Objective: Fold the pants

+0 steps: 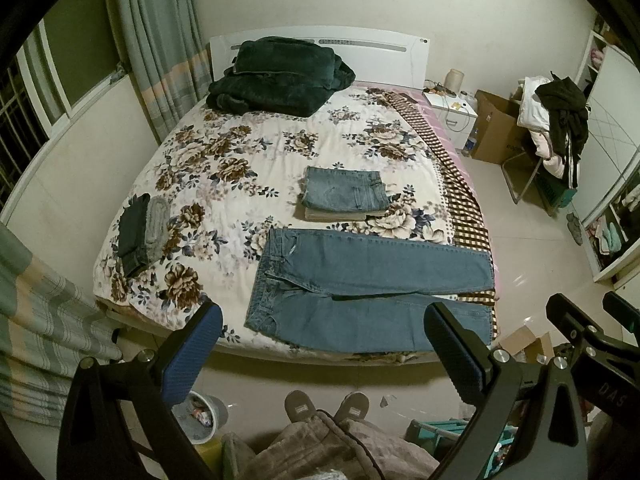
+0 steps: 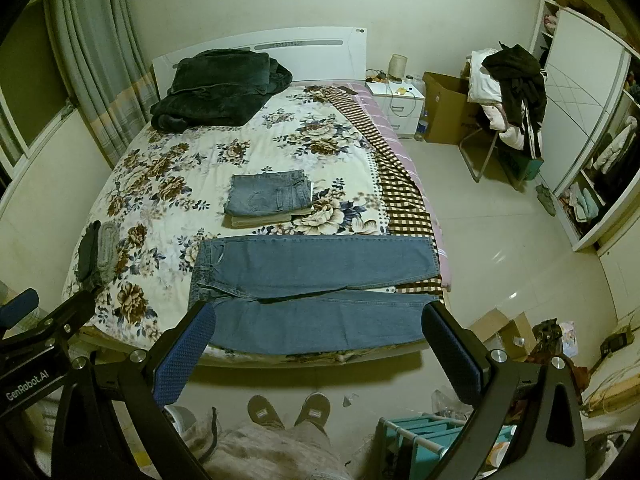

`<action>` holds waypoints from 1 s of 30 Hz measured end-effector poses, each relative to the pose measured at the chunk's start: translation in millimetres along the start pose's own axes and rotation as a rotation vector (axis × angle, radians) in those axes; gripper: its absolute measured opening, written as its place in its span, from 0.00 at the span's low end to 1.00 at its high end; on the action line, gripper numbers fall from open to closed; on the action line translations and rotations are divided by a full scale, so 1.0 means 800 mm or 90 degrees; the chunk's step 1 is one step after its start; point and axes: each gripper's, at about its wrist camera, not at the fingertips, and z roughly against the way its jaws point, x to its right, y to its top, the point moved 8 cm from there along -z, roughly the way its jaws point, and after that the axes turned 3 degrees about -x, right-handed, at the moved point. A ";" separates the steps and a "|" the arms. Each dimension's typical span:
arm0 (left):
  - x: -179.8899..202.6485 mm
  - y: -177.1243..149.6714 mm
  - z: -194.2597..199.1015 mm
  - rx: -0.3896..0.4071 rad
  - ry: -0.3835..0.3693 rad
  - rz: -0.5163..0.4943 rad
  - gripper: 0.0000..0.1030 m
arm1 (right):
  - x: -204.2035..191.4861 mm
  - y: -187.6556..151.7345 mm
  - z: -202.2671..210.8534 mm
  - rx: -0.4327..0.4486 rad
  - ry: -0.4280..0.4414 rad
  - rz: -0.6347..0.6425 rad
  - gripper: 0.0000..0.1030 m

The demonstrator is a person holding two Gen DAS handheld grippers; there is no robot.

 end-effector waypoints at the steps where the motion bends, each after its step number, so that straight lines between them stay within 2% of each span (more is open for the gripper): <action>1: 0.000 0.000 0.000 0.000 0.000 0.000 1.00 | 0.000 0.000 0.000 0.000 -0.001 0.001 1.00; 30: 0.016 -0.010 0.003 -0.005 -0.006 0.001 1.00 | -0.004 0.001 0.001 -0.002 0.001 0.003 1.00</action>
